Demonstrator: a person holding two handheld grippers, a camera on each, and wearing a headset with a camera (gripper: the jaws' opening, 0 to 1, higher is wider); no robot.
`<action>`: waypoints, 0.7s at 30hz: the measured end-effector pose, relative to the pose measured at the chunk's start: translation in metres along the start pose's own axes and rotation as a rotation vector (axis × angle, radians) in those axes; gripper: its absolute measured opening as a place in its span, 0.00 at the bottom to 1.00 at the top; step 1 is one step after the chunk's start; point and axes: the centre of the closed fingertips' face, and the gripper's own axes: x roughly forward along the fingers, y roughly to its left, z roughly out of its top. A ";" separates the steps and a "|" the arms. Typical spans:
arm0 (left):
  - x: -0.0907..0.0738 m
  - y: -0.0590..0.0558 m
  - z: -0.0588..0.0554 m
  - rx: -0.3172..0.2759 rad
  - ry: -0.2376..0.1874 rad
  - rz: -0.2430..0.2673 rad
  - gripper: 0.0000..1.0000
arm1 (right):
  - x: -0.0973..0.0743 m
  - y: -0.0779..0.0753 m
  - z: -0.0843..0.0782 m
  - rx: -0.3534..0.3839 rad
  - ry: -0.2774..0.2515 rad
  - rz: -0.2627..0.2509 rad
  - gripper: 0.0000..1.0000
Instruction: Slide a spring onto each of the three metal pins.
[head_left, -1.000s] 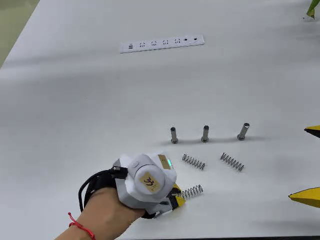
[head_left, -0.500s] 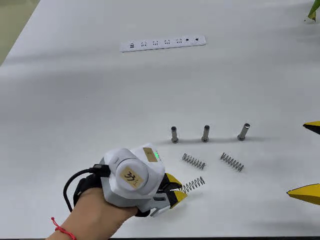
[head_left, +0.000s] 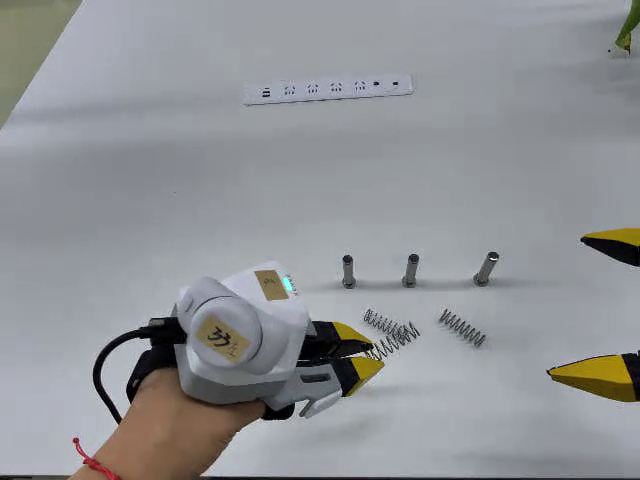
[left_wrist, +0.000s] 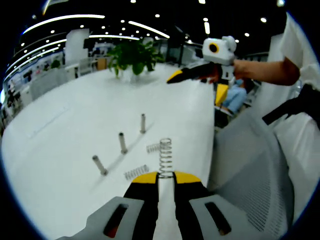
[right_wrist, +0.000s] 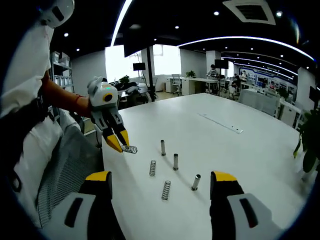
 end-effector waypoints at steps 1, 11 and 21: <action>-0.001 0.000 0.004 -0.002 -0.016 0.003 0.10 | 0.002 0.002 0.005 0.028 -0.022 -0.001 0.80; -0.008 -0.001 0.038 -0.053 -0.168 0.006 0.10 | 0.022 0.011 0.038 0.268 -0.150 0.005 0.57; -0.013 -0.005 0.064 -0.085 -0.291 0.000 0.10 | 0.041 0.022 0.060 0.480 -0.281 0.044 0.36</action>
